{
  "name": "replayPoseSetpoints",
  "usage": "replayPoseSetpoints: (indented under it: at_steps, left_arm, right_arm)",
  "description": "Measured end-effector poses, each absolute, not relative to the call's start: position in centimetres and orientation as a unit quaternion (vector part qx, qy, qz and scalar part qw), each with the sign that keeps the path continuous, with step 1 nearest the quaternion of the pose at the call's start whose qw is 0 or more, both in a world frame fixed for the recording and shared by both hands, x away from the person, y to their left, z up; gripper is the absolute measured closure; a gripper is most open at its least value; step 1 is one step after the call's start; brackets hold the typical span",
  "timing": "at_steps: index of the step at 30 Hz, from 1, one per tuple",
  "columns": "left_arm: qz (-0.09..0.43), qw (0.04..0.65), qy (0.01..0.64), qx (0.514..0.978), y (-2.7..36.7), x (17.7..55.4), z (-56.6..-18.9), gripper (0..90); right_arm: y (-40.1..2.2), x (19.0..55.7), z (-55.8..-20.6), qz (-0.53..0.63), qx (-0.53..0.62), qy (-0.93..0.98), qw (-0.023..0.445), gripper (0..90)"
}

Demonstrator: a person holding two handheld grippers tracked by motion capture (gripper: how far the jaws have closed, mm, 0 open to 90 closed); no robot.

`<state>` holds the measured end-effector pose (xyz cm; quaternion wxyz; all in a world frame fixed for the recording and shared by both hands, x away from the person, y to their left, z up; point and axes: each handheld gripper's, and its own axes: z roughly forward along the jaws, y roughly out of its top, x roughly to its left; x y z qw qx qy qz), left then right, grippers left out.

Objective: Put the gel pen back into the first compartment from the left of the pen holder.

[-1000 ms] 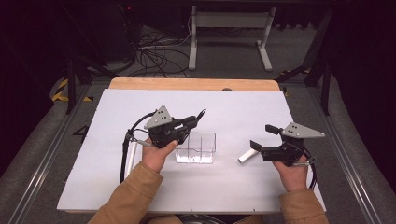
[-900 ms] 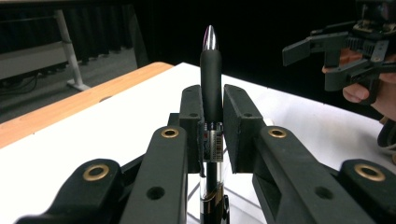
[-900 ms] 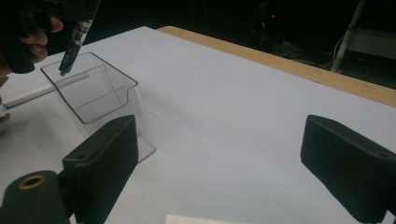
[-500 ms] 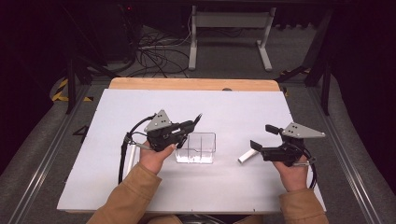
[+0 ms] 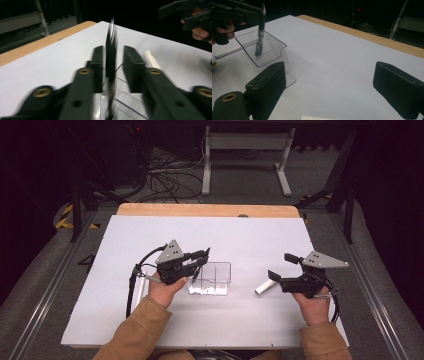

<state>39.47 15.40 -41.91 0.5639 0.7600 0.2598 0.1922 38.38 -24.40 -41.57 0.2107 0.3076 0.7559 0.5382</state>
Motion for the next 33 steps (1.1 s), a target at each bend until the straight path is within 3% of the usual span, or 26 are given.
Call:
replayPoseSetpoints:
  at_steps: [5, 10, 18, 33]
  left_arm:
    - [0.198, 0.562, 0.285, 0.751, 15.9, 39.3, -41.2, 35.5]
    - [0.2, 0.569, 0.282, 0.746, 16.5, 38.6, -39.9, 25.2]
    - [0.211, 0.549, 0.28, 0.758, 17.7, 37.5, -38.0, 16.2]
    - [0.227, 0.525, 0.324, 0.753, 21.3, 36.7, -36.8, 14.4]
  right_arm:
    - [-24.4, 38.4, -41.6, 0.538, 0.306, 0.756, 0.212, 11.6]
    - [-24.4, 38.3, -41.5, 0.539, 0.306, 0.755, 0.213, 11.0]
    - [-24.3, 38.1, -41.4, 0.548, 0.302, 0.749, 0.217, 7.6]
    - [-23.8, 38.2, -41.5, 0.556, 0.285, 0.751, 0.213, 1.4]
